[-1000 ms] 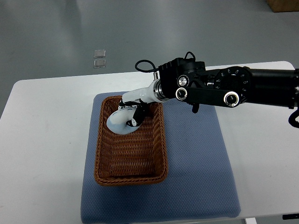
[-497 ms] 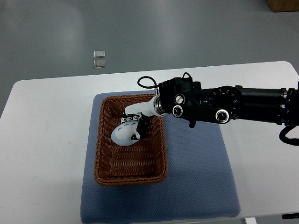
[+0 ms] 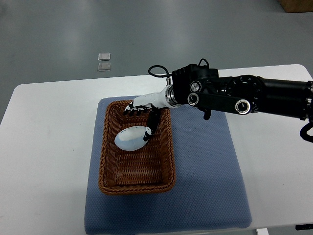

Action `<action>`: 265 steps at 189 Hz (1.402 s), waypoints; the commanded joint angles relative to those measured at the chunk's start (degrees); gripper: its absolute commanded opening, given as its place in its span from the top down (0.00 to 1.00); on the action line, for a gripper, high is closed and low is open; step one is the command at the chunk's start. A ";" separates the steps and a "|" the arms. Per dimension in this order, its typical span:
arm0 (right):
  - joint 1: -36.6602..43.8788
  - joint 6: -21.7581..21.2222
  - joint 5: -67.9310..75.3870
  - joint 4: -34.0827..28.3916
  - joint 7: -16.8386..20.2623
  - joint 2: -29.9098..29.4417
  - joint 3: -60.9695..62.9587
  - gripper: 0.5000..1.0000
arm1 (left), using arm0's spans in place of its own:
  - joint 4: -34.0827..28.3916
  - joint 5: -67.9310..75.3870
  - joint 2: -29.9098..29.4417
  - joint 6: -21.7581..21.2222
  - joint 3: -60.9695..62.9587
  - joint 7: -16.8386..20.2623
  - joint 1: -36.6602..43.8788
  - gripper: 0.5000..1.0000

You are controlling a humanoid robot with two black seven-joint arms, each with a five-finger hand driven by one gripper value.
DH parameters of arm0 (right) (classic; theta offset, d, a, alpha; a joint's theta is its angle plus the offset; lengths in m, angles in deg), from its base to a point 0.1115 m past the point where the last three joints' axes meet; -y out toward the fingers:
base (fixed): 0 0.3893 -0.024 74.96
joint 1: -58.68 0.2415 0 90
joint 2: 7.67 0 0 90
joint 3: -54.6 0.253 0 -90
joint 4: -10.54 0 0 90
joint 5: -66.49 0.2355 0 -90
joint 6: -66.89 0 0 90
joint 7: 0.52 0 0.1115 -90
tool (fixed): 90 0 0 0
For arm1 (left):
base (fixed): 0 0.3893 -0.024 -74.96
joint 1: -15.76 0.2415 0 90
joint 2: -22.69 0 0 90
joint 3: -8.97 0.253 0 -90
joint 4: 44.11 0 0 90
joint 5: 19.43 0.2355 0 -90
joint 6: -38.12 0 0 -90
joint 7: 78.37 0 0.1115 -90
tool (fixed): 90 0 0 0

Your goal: Place blue toy in brown basket

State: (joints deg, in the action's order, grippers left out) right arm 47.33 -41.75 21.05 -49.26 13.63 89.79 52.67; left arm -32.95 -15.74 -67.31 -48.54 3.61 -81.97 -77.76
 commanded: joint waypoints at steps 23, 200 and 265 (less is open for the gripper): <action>0.36 -1.58 1.67 -0.15 -0.08 5.36 11.69 0.18 | 0.00 0.01 0.00 0.00 0.09 0.00 0.00 0.00; -33.65 2.20 44.47 28.68 -12.83 -1.49 67.41 0.18 | 0.09 0.01 0.00 0.00 0.00 0.09 0.00 0.00; -36.47 -2.99 44.74 28.68 -12.92 -2.55 67.68 0.18 | 0.27 0.09 0.00 0.00 0.00 0.00 0.00 0.00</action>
State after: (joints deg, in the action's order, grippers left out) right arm 11.13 -43.55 65.75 -20.57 0.71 87.50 120.34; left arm -32.77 -15.64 -67.31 -48.54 3.61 -81.97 -77.71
